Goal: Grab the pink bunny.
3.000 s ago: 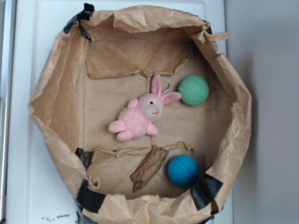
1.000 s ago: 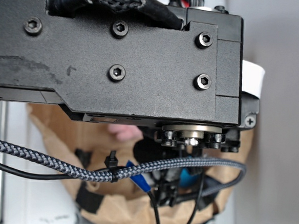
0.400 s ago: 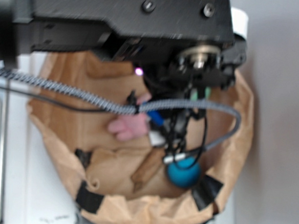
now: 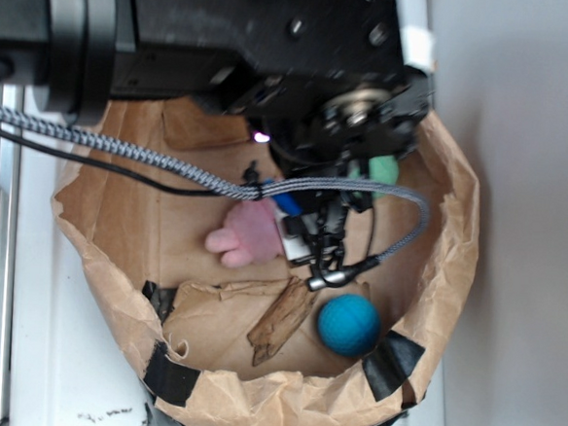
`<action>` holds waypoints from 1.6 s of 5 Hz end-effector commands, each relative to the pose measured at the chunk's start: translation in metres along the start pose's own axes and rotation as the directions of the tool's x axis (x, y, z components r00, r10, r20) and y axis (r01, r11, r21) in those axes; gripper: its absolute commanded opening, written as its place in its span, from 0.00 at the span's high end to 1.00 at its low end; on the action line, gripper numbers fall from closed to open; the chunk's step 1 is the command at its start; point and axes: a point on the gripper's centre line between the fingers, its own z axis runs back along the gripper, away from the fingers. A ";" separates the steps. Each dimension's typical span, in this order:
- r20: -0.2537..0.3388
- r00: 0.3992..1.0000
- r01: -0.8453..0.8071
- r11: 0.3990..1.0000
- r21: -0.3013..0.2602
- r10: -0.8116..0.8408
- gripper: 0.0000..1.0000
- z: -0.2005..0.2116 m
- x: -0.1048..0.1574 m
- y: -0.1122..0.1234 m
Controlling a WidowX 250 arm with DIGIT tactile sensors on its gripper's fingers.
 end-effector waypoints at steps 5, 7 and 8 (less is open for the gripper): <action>0.102 0.992 0.069 0.995 0.078 -0.077 1.00 -0.066 -0.043 -0.008; 0.097 0.995 0.029 0.998 0.050 -0.033 1.00 -0.043 -0.085 0.010; 0.080 0.995 0.051 0.998 0.039 -0.054 1.00 -0.021 -0.059 0.007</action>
